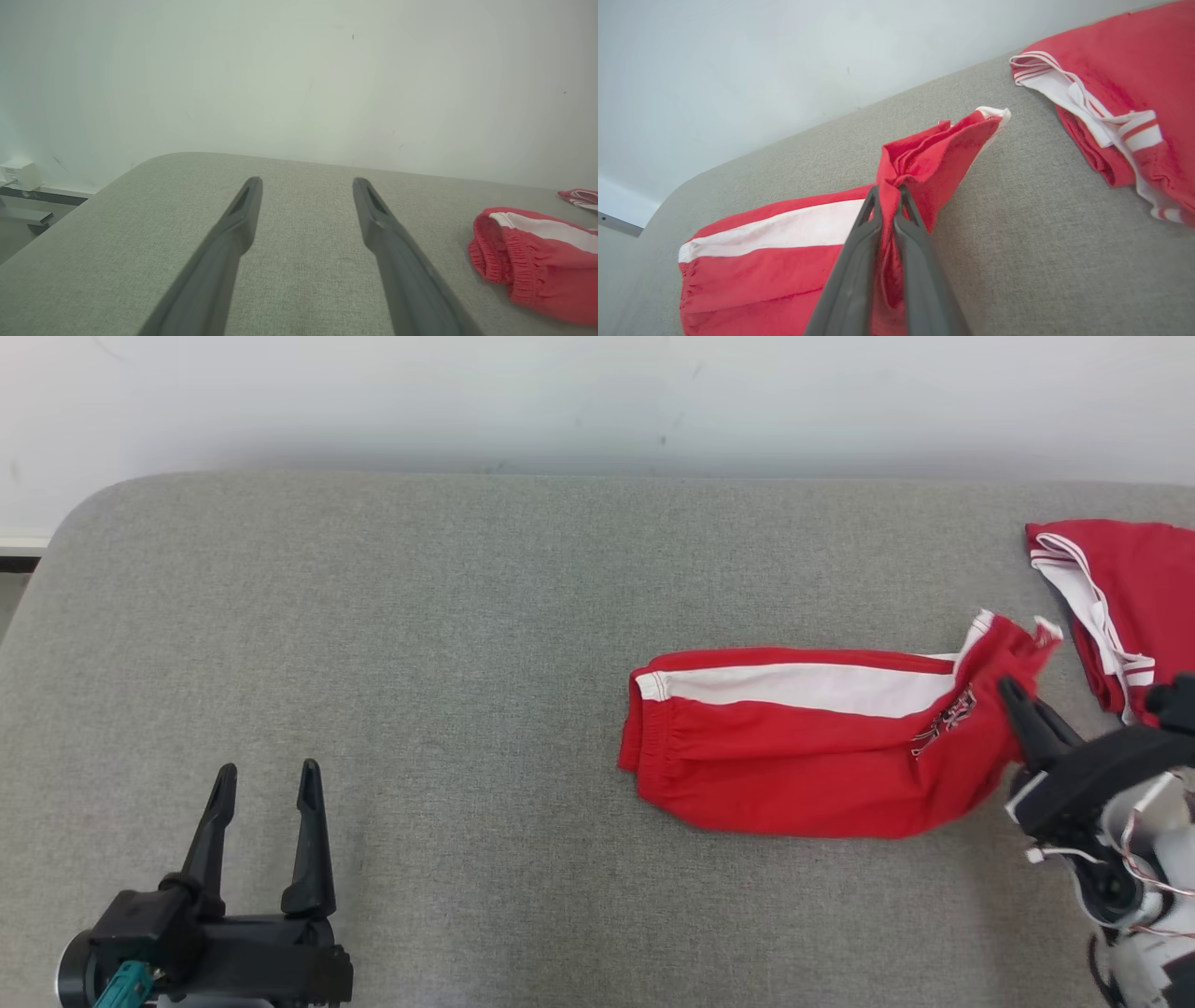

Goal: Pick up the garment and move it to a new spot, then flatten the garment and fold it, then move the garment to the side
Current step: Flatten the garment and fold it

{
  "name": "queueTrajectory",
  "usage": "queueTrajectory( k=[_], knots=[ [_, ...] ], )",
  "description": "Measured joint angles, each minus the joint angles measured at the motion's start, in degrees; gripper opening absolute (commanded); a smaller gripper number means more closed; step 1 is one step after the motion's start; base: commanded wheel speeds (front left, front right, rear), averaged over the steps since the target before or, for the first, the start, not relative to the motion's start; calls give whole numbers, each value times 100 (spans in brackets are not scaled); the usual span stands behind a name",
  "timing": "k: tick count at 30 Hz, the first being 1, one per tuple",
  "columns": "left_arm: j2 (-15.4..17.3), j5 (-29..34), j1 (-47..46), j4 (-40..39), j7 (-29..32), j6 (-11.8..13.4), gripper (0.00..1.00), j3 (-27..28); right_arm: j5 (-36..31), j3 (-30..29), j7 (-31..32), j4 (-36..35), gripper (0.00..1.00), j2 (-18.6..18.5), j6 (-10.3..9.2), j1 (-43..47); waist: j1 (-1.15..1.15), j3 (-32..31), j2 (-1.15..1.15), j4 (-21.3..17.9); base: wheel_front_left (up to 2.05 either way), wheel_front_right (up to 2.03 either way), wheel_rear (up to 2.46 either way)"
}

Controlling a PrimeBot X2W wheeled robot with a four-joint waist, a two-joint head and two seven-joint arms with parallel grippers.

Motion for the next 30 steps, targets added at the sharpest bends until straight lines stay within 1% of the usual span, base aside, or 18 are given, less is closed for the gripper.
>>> queueTrajectory(
  k=[3,4,11,15,20,22,27,28,29,30],
  knots=[
    [0,0,5,-8,0,-3,100,14,-97,121,40,-289,0,168,0,-81,0,-11,0,27,0,0,0],
    [0,0,5,-8,0,-3,100,14,-97,121,40,-289,0,168,0,-81,0,-11,0,27,0,0,0],
    [1,-51,3,-10,0,14,100,-14,-263,438,224,-1029,0,563,0,-112,0,-3,0,145,0,0,0],
    [0,-120,-12,-8,0,53,100,-83,-400,568,301,-1281,0,817,0,-155,0,25,0,243,0,0,0],
    [-1,-204,-65,40,0,65,100,-201,-593,822,343,-1354,0,1076,0,-83,0,74,0,400,0,0,0],
    [0,-248,-85,66,0,103,100,-253,-778,1088,346,-1339,0,1103,0,108,1,103,0,508,0,0,0],
    [0,-313,-95,78,0,114,100,-280,-854,1329,277,-1212,0,1135,0,327,1,139,0,618,0,0,0],
    [0,-320,-95,89,0,132,100,-282,-872,1452,221,-1128,0,1159,0,376,1,152,0,637,0,0,0],
    [0,-320,-94,94,0,134,100,-281,-880,1507,164,-1090,39,1166,0,397,1,151,0,637,0,0,0],
    [-1,-320,-94,101,0,142,100,-278,-887,1557,109,-1062,100,1166,0,403,1,147,0,633,0,0,0]
  ],
)
